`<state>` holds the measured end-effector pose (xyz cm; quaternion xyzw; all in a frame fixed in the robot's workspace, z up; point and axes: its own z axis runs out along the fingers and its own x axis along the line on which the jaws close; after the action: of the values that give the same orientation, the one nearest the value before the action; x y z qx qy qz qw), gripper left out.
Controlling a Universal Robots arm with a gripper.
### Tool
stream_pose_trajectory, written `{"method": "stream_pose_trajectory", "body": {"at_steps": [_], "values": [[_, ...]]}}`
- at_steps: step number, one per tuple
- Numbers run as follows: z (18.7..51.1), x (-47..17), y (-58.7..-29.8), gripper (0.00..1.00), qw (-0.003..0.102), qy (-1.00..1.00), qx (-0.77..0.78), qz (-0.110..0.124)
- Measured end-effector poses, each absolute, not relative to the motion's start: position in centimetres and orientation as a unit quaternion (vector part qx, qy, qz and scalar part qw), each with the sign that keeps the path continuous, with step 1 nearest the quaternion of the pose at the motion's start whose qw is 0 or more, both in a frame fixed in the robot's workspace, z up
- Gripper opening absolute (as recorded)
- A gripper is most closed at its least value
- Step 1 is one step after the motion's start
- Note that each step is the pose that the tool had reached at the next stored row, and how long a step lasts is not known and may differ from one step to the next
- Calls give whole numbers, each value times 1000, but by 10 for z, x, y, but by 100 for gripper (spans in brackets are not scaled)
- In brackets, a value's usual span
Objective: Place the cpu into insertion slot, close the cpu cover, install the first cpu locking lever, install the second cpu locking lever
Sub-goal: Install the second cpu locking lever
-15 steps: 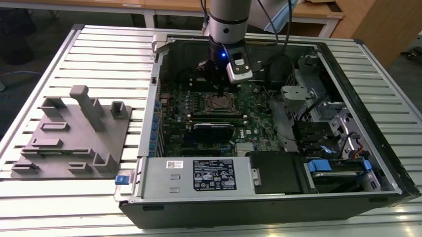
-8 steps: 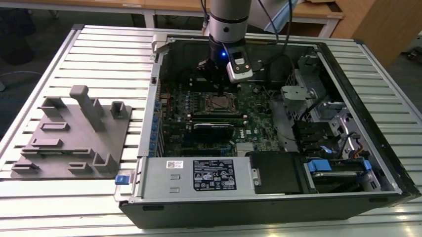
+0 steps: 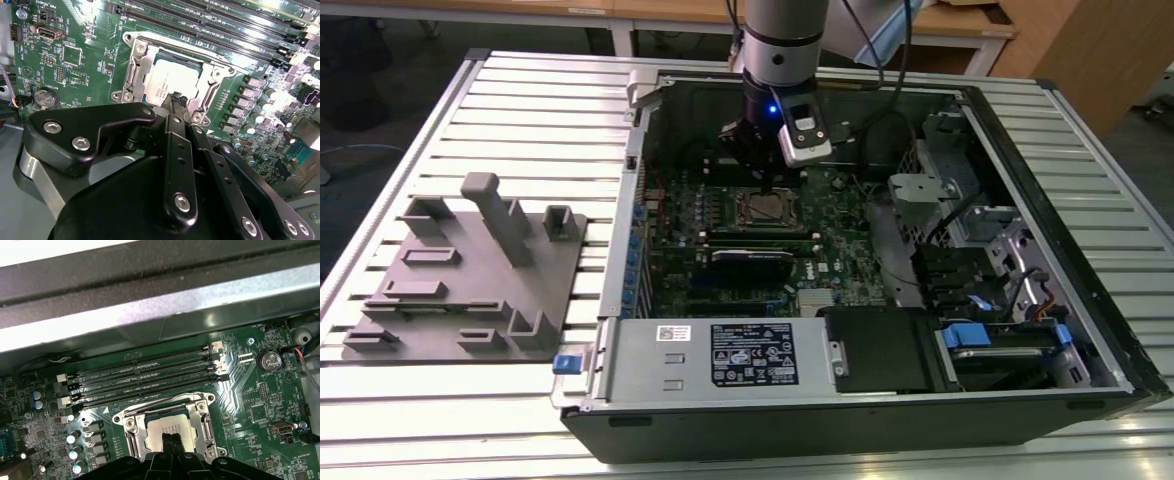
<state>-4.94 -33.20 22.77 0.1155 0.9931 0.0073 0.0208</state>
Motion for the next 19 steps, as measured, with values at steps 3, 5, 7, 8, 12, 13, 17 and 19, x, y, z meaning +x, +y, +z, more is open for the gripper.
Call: {"method": "stream_pose_trajectory", "body": {"at_steps": [3, 5, 7, 8, 12, 13, 17, 19], "values": [[228, -49, -332, 11, 21, 993, 116, 7], [228, -49, -332, 11, 21, 993, 116, 7], [229, -49, -332, 11, 21, 993, 116, 7], [229, -49, -332, 11, 21, 993, 116, 7], [235, -49, -332, 11, 21, 993, 116, 7], [235, -49, -332, 11, 21, 993, 116, 7], [235, -49, -332, 11, 21, 993, 116, 7], [235, -49, -332, 11, 21, 993, 116, 7]]}}
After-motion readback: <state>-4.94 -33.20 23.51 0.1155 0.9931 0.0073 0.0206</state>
